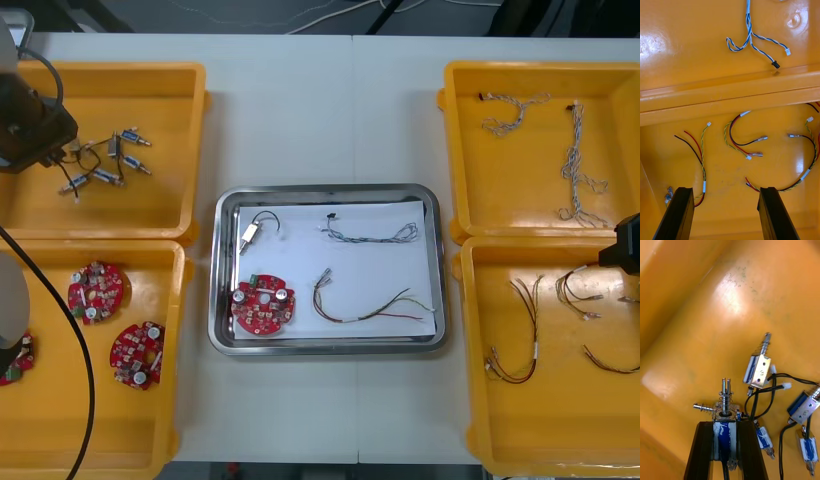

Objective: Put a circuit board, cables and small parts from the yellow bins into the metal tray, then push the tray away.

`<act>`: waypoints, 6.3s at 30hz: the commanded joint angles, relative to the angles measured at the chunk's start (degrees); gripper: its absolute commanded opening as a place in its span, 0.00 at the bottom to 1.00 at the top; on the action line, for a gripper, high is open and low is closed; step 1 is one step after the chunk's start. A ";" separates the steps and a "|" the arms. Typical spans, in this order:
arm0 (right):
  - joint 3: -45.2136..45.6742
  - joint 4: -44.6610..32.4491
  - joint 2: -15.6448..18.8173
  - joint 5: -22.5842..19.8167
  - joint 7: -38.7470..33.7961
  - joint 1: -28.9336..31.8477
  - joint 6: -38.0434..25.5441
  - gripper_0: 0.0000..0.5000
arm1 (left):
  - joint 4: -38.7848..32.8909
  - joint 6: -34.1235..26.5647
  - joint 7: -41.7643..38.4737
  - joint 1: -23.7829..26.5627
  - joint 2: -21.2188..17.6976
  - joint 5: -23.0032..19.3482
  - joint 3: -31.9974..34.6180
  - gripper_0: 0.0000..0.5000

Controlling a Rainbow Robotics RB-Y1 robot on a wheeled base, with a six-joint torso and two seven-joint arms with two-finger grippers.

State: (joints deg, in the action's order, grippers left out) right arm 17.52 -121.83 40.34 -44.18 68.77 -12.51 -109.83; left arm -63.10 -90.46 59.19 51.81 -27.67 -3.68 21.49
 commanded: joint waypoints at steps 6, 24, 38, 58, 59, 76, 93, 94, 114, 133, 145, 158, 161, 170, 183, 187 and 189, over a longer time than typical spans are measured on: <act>1.81 -1.84 2.02 -0.47 -2.41 0.82 -0.17 1.00 | -8.61 -7.18 -1.71 0.31 -4.41 -2.30 -4.26 0.00; 1.81 -1.84 2.02 -0.47 -2.41 0.82 -0.17 1.00 | -16.96 -14.74 0.13 -0.39 -5.46 -5.81 -7.16 0.00; 1.81 -1.84 2.02 -0.47 -2.41 0.82 -0.17 1.00 | -16.96 -12.02 1.19 -2.50 -5.46 -5.99 -7.25 0.00; 1.81 -1.84 2.02 -0.47 -2.41 0.82 -0.17 1.00 | -8.88 4.16 7.34 -6.28 -3.53 -2.82 -3.82 0.00; 1.81 -1.84 2.02 -0.47 -2.41 0.82 -0.17 1.00 | -8.26 5.47 7.43 -6.28 -3.44 -2.21 -3.74 0.00; 1.81 -1.84 2.02 -0.47 -2.41 0.82 -0.17 1.00 | 2.46 20.06 9.62 -6.28 -2.04 -0.98 -2.51 0.00; 1.81 -1.84 2.02 -0.47 -2.41 0.82 -0.17 1.00 | 2.64 20.06 9.62 -6.28 -1.51 -2.38 -2.68 0.58; 1.81 -1.84 2.02 -0.47 -2.41 0.82 -0.17 1.00 | 2.64 20.06 9.62 -6.28 -1.51 -2.47 -2.68 0.59; 1.81 -1.84 2.02 -0.47 -2.41 0.82 -0.17 1.00 | 2.64 17.25 11.73 -5.23 -2.48 -3.09 -2.42 0.77; 1.81 -1.84 2.02 -0.47 -2.41 0.82 -0.17 1.00 | 5.62 17.16 12.26 -2.85 -3.27 -3.70 -1.54 0.77; 1.81 -1.84 2.02 -0.47 -2.41 0.82 -0.17 1.00 | 7.64 17.52 11.38 -0.39 -3.36 -2.82 -0.84 0.77; 1.81 -1.84 2.02 -0.47 -2.41 0.82 -0.17 1.00 | 12.22 22.26 12.26 0.92 -4.67 -2.65 -1.45 0.77; 1.81 -1.84 2.02 -0.47 -2.41 0.82 -0.17 1.00 | 12.30 22.26 12.35 0.92 -4.85 -2.65 -1.54 0.77; 1.81 -1.84 2.02 -0.47 -2.41 0.82 -0.17 1.00 | 13.27 22.53 12.53 0.92 -6.34 -3.79 -2.94 0.77; 1.81 -1.84 2.02 -0.47 -2.41 0.82 -0.17 1.00 | 16.08 24.11 13.05 1.80 -7.40 -4.67 -2.86 0.77; 1.81 -1.84 2.02 -0.47 -2.41 0.82 -0.17 1.00 | 16.17 24.19 13.14 1.89 -7.40 -4.76 -2.59 0.77; 1.81 -1.84 2.02 -0.47 -2.41 0.82 -0.17 1.00 | 16.17 24.19 13.14 1.89 -7.31 -4.76 -2.68 0.77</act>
State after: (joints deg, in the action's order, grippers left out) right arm 17.53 -121.85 40.34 -44.19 68.77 -12.29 -109.83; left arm -46.48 -66.96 68.07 50.72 -32.14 -7.96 19.07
